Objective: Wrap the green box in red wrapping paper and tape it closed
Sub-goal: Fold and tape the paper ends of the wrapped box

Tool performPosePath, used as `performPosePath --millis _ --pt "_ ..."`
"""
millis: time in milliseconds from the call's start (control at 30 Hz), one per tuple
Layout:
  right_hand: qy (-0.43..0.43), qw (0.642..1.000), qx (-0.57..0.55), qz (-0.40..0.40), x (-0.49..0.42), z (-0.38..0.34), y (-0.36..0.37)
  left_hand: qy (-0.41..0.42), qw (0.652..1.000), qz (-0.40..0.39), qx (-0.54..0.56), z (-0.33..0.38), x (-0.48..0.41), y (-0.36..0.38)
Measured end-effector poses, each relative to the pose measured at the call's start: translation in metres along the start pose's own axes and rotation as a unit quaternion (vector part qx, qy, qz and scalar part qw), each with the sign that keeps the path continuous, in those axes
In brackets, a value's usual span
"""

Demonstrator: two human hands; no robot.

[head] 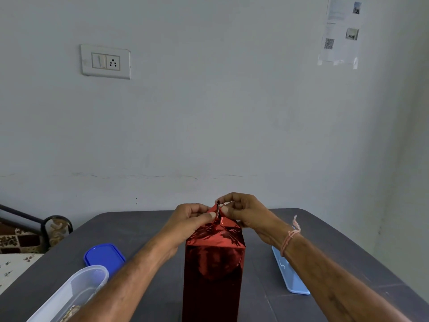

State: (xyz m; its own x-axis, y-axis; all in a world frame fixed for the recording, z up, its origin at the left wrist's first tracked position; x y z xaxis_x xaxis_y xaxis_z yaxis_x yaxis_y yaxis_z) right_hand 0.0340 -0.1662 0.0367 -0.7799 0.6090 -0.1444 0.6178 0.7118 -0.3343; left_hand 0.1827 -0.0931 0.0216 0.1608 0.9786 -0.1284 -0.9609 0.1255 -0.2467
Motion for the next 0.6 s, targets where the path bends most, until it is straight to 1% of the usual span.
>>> performPosePath --millis 100,200,333,433,600 --pt "-0.029 1.000 -0.010 0.000 0.001 -0.008 -0.002 0.002 1.000 0.030 0.005 0.003 -0.009 -0.003" --pt "-0.040 0.999 0.011 -0.006 0.000 -0.014 -0.007 0.000 0.999 0.037 0.005 0.005 -0.015 -0.003" --pt "-0.043 0.995 0.081 -0.028 -0.004 -0.026 -0.011 -0.002 0.999 0.036 0.013 0.004 -0.019 -0.002" --pt "-0.042 0.988 0.144 -0.044 -0.008 -0.032 -0.012 -0.004 0.999 0.020 0.030 0.002 -0.020 0.000" --pt "-0.033 0.974 0.210 -0.073 -0.013 -0.040 -0.013 0.004 0.998 0.000 0.061 0.001 -0.022 0.001"
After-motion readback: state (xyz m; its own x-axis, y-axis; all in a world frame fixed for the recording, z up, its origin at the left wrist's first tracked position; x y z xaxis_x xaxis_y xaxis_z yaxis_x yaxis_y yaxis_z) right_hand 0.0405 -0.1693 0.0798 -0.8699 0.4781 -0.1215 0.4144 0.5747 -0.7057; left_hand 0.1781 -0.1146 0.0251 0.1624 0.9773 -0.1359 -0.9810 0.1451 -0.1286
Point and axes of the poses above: each hand's wrist, its own x-axis away from the middle knuckle, its own y-axis out of the palm, z = x × y, the point moved 8 cm from there along -x, towards the middle knuckle, and after that the axes turned 15 degrees about -z, right-handed, at the moved point
